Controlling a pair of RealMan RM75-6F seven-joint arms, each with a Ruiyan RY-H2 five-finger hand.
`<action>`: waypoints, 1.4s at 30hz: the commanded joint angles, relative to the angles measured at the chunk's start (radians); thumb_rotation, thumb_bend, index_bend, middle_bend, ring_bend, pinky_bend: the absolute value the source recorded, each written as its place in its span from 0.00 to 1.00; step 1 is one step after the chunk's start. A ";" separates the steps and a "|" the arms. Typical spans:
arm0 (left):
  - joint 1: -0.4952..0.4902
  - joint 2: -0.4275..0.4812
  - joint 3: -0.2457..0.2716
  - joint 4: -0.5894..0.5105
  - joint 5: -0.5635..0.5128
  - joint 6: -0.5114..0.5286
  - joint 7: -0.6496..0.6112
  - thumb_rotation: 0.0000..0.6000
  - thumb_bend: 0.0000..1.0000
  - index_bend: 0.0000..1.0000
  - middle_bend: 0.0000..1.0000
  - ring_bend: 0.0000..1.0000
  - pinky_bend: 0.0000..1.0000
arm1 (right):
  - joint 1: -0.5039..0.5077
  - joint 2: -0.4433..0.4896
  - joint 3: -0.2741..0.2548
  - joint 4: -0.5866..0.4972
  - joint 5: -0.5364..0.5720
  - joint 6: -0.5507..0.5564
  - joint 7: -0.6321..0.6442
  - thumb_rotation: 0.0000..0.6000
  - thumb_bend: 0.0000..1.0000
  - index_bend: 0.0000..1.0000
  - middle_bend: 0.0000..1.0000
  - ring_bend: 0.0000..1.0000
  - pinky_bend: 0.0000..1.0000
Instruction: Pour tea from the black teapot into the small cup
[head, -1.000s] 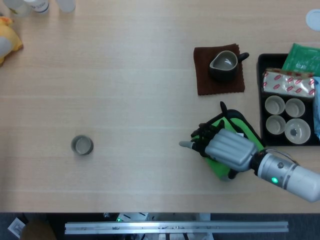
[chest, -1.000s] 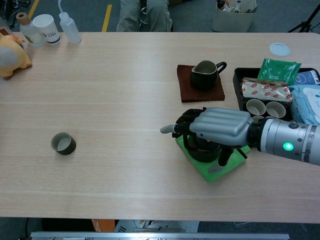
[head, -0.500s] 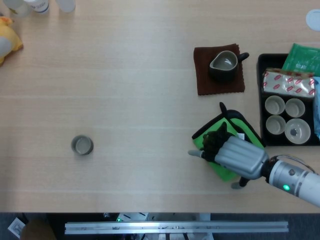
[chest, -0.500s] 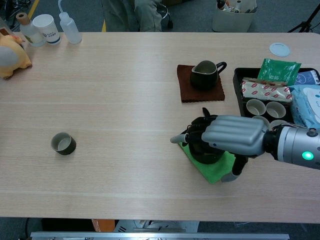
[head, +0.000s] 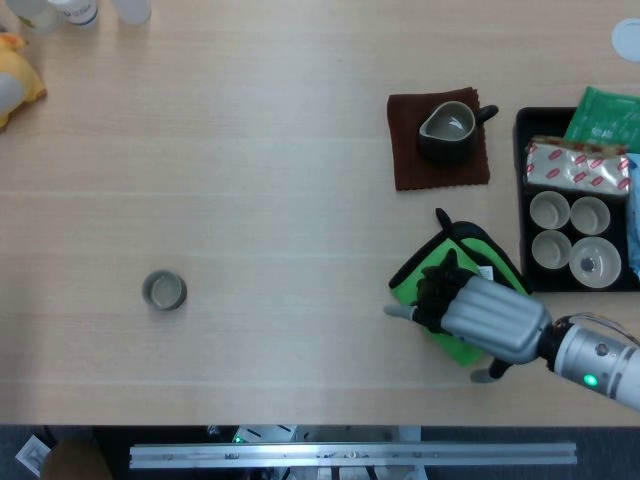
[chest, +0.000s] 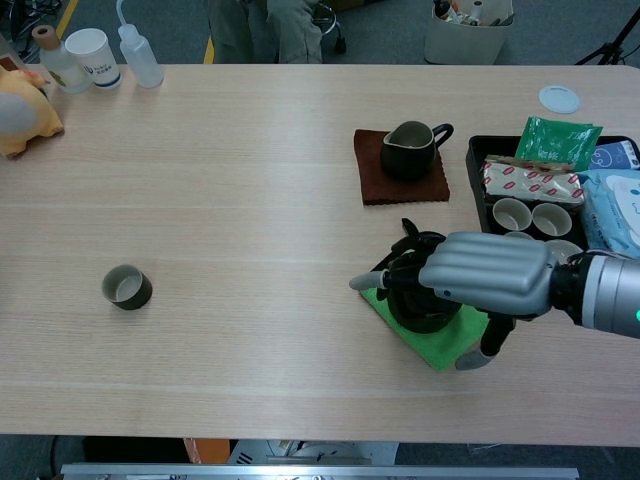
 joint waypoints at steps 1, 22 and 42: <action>-0.001 0.001 0.000 -0.001 0.002 -0.001 -0.001 1.00 0.28 0.23 0.29 0.28 0.21 | -0.021 -0.019 0.010 0.027 -0.035 0.049 0.021 1.00 0.00 0.06 0.24 0.16 0.05; -0.011 0.021 0.014 0.008 0.001 -0.043 -0.058 1.00 0.28 0.23 0.28 0.28 0.21 | -0.116 -0.084 0.064 0.057 0.209 0.100 -0.300 1.00 0.00 0.00 0.00 0.00 0.00; -0.022 0.039 0.023 0.013 0.010 -0.071 -0.104 1.00 0.28 0.23 0.28 0.28 0.21 | -0.118 -0.217 0.083 0.059 0.419 0.118 -0.532 1.00 0.00 0.00 0.00 0.00 0.00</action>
